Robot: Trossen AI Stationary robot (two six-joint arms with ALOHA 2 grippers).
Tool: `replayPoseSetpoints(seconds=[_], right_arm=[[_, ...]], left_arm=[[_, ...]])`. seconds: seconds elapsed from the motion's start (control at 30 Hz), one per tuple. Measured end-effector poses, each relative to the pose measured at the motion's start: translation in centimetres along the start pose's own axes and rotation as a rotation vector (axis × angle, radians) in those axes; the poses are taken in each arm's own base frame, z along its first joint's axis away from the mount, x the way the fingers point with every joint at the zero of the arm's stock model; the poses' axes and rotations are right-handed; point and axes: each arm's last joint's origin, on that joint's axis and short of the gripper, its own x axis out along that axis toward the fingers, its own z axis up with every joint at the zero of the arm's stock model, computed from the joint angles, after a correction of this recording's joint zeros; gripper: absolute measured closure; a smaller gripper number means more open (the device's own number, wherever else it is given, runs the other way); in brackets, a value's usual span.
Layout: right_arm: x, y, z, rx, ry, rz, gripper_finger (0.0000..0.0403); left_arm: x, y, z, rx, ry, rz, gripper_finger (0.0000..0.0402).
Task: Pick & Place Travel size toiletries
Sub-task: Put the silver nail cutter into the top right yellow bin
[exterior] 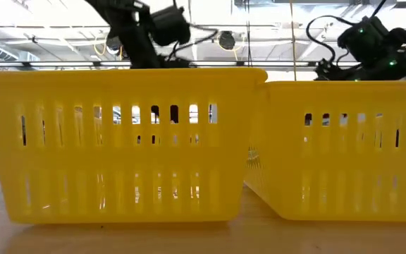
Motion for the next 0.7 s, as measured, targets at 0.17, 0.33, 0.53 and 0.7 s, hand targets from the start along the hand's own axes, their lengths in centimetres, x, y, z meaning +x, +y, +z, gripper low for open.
replayPoseSetpoints(seconds=[0.17,0.33,0.53,0.7], right_arm=[[-1.4,-1.4,-0.5,0.02,0.054,-0.176,0.0373],[-2.4,-2.3,-0.9,0.04,0.085,-0.242,0.0378],[-3.1,-2.9,-1.0,0.062,0.09,-0.289,0.0378],[-3.5,-3.6,-1.7,0.058,0.156,-0.416,0.0378]], left_arm=[[1.9,1.9,-2.7,-0.119,0.098,0.055,0.0165],[2.9,2.9,-4.7,-0.18,0.162,0.085,0.0165],[3.5,3.4,-5.4,-0.191,0.162,0.089,0.0165],[3.5,3.3,-5.1,-0.186,0.128,0.076,0.0165]])
